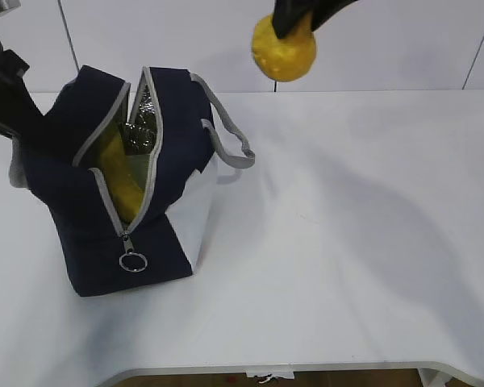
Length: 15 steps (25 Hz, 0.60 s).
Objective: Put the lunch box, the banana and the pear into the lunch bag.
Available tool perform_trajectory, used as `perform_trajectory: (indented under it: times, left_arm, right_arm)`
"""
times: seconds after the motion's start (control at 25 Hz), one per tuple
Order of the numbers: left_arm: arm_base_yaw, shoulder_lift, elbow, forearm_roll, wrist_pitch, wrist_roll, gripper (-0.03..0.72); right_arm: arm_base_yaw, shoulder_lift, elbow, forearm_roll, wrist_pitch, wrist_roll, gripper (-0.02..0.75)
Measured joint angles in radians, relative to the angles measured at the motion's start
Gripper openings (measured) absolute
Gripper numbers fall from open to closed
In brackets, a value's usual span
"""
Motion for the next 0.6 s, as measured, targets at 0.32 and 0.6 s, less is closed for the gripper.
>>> perform_trajectory:
  times: [0.32, 0.6]
  left_arm:
    - [0.0, 0.0, 0.0, -0.043, 0.0, 0.0, 0.006]
    - [0.0, 0.0, 0.0, -0.054, 0.0, 0.0, 0.006]
  right_arm:
    - [0.0, 0.071, -0.011, 0.479, -0.125, -0.12, 0.276]
    - [0.0, 0.205, -0.011, 0.616, -0.224, -0.172, 0.276]
